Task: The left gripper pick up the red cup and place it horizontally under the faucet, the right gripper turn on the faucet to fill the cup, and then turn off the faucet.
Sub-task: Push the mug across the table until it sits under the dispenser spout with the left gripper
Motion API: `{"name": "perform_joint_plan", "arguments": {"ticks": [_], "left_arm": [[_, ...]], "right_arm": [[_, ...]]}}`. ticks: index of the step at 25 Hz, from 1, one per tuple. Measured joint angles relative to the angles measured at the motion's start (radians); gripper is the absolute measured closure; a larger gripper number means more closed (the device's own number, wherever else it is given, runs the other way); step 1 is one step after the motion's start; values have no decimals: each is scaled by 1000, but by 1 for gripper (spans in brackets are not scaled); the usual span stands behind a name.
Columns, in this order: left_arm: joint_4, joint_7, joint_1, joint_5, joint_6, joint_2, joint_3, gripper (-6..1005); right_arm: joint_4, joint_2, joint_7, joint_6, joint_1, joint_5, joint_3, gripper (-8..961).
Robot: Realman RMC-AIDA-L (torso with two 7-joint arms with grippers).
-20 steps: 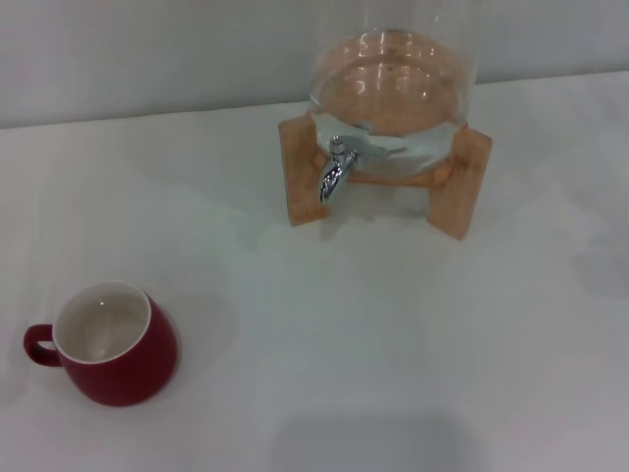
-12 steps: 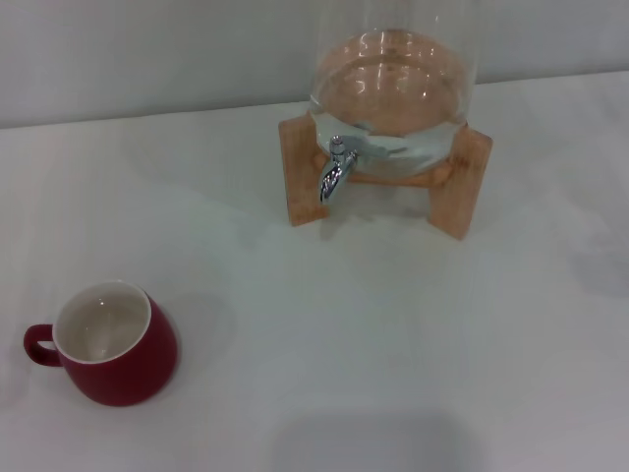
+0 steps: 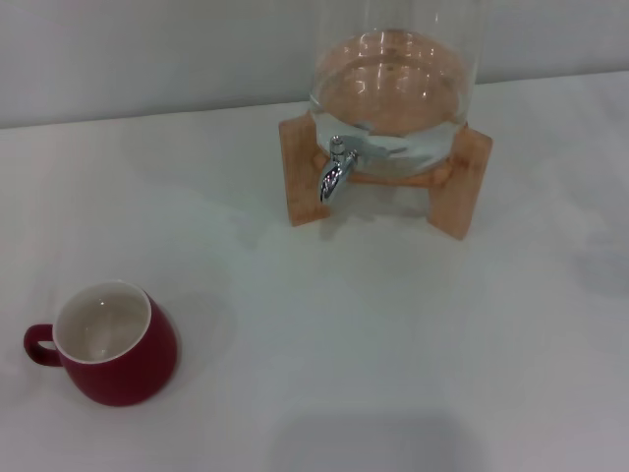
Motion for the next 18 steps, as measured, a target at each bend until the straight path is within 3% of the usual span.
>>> {"name": "perform_joint_plan", "arguments": {"ticks": [7, 18], "left_arm": [[-80, 134, -47, 29, 19, -1, 1, 242], [-177, 199, -37, 35, 12, -4, 1, 241]], "right_arm": [[0, -1, -1, -2, 7, 0, 2, 322], [1, -5, -1, -3, 17, 2, 25, 323]]}}
